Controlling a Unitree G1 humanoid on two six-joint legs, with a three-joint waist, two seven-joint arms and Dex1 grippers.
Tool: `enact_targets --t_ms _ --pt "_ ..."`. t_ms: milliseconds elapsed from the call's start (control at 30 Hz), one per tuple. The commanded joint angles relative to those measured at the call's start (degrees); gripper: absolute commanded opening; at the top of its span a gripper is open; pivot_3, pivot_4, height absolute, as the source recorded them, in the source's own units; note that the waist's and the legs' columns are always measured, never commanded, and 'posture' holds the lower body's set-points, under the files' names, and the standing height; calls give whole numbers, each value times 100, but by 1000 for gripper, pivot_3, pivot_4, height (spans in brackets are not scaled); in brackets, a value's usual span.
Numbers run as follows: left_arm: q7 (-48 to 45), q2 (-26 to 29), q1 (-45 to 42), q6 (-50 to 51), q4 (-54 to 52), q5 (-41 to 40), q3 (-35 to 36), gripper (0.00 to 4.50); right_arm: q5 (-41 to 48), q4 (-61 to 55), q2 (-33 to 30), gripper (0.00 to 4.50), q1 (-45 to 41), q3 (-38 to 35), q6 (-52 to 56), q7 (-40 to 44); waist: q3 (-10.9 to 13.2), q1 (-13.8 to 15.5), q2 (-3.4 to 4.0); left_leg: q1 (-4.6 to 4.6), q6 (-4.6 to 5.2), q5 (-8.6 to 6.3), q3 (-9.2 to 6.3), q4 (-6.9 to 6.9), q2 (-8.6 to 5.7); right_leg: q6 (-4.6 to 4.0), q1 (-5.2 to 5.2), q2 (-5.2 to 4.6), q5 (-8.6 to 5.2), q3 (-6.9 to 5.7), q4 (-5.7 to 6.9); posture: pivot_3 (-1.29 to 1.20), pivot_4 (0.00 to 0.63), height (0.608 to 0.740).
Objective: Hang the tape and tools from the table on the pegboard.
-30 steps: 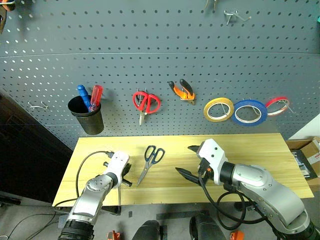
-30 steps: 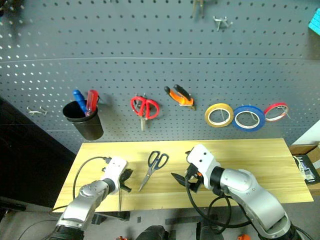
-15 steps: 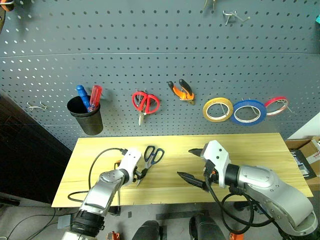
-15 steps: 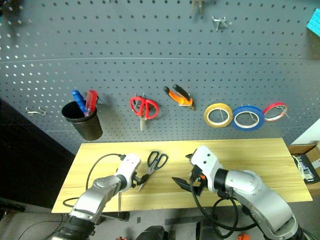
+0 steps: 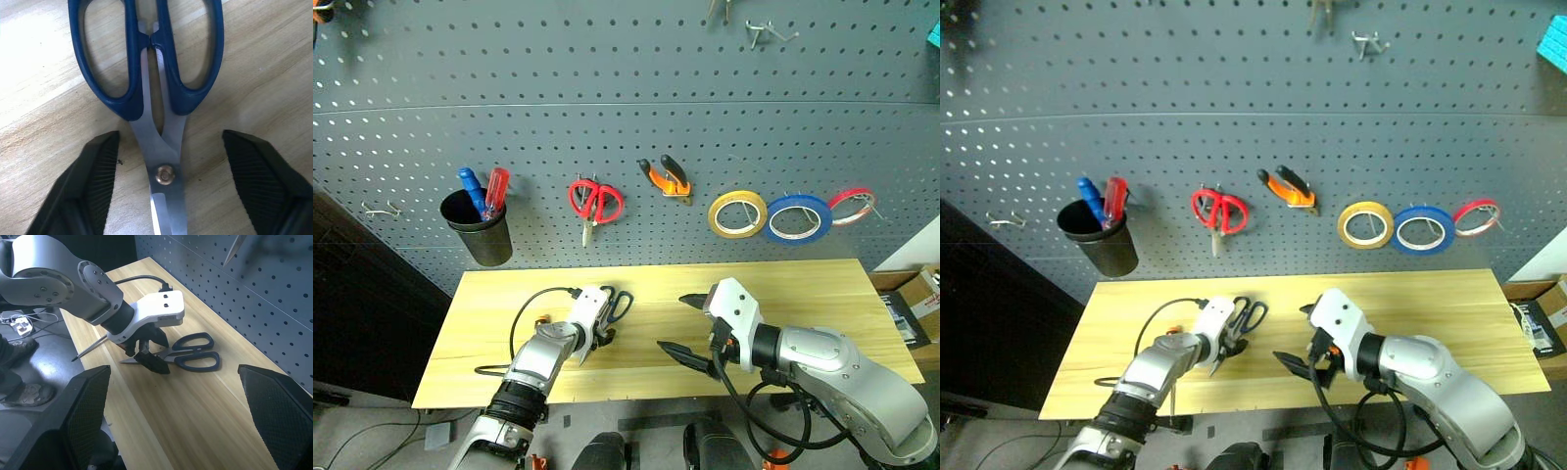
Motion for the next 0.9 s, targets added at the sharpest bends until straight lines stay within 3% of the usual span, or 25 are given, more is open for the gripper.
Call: enact_targets --t_ms 33,200,600,900 --pt "73 -38 20 48 80 41 52 2403 38 -276 -27 4500 -49 -26 -2 -39 -1 -1 -1 0 0 0 0 0 0 0 0 0 0 0 0 -41 169 740" --pt "73 -71 -14 -141 274 73 34 943 46 -284 -6 4500 -54 -3 27 -79 -3 -2 -2 2 0 0 0 1 0 0 3 0 0 0 1 -39 168 740" --pt "-355 317 322 -1681 235 56 139 914 -12 -309 12 4500 5 -19 -32 -191 -8 -33 -6 2 0 0 1 1 0 0 1 0 0 0 0 -48 169 740" --pt "-750 815 1679 -3959 -1267 -429 1012 899 -653 -153 108 4500 -47 -21 -1014 -422 -6 -100 -9 0 0 0 -1 -4 3 0 0 0 0 -1 -6 -24 168 740"
